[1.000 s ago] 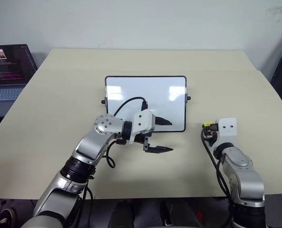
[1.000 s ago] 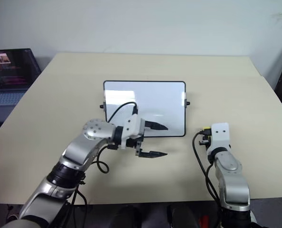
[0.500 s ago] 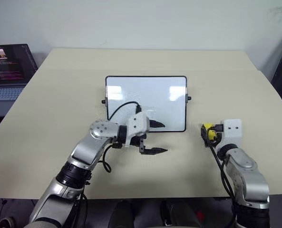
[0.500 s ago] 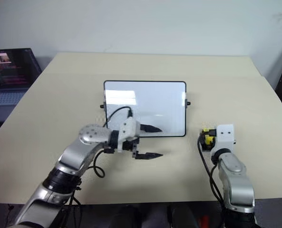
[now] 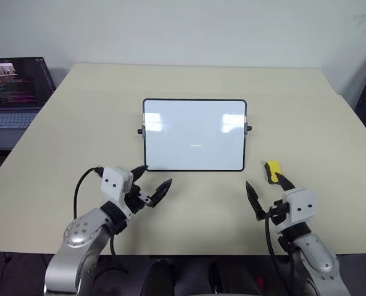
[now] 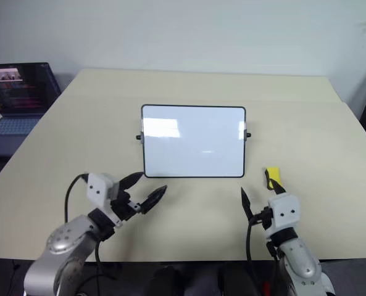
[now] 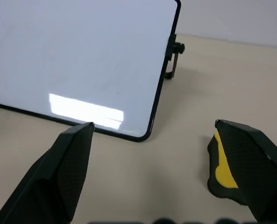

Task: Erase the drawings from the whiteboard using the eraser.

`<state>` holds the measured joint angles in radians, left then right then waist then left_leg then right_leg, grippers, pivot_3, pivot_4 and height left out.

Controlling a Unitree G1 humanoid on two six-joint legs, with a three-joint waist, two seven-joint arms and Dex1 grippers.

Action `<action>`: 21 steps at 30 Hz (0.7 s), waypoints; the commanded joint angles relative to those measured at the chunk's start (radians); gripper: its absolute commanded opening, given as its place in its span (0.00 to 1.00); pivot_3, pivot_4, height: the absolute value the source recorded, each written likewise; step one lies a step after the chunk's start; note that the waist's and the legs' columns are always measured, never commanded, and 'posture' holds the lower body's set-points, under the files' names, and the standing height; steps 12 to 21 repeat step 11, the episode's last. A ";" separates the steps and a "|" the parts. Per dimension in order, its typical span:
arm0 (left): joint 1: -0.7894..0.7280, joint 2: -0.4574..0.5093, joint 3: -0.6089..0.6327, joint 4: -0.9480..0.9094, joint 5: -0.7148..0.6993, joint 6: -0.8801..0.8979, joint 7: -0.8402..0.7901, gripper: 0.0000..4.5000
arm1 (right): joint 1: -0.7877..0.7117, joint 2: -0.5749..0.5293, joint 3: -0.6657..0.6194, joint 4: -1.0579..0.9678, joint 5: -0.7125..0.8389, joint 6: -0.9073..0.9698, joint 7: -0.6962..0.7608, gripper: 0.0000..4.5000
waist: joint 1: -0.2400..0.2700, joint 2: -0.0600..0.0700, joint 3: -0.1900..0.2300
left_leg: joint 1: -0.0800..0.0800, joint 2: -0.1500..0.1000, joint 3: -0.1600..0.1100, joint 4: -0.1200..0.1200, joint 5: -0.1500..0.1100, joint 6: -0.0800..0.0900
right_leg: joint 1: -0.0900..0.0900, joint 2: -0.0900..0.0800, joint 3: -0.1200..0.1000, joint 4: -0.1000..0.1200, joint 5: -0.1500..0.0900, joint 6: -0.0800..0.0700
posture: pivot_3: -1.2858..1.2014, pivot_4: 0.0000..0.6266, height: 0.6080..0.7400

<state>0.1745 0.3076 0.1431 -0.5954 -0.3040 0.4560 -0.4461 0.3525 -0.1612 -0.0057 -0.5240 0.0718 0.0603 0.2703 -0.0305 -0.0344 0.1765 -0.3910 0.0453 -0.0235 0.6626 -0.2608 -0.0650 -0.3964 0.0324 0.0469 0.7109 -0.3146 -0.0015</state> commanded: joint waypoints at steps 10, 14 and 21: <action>0.133 -0.090 0.010 0.023 0.174 -0.236 0.203 1.00 | -0.058 -0.047 -0.082 0.116 0.127 -0.096 0.087 0.99 | 0.000 0.001 0.001 | 0.009 0.001 0.000 -0.005 -0.001 -0.001 | 0.007 0.002 0.000 0.000 -0.005 -0.007 | 0.52 0.24 1.00; 0.123 -0.088 0.011 0.028 0.176 -0.233 0.206 1.00 | -0.073 -0.054 -0.085 0.113 0.130 -0.079 0.086 0.99 | 0.000 0.001 0.001 | 0.009 0.001 0.000 -0.006 -0.001 -0.001 | 0.007 0.002 0.000 -0.001 -0.006 -0.007 | 0.52 0.24 1.00; 0.123 -0.088 0.011 0.028 0.176 -0.233 0.206 1.00 | -0.073 -0.054 -0.085 0.113 0.130 -0.079 0.086 0.99 | 0.000 0.001 0.001 | 0.009 0.001 0.000 -0.006 -0.001 -0.001 | 0.007 0.002 0.000 -0.001 -0.006 -0.007 | 0.52 0.24 1.00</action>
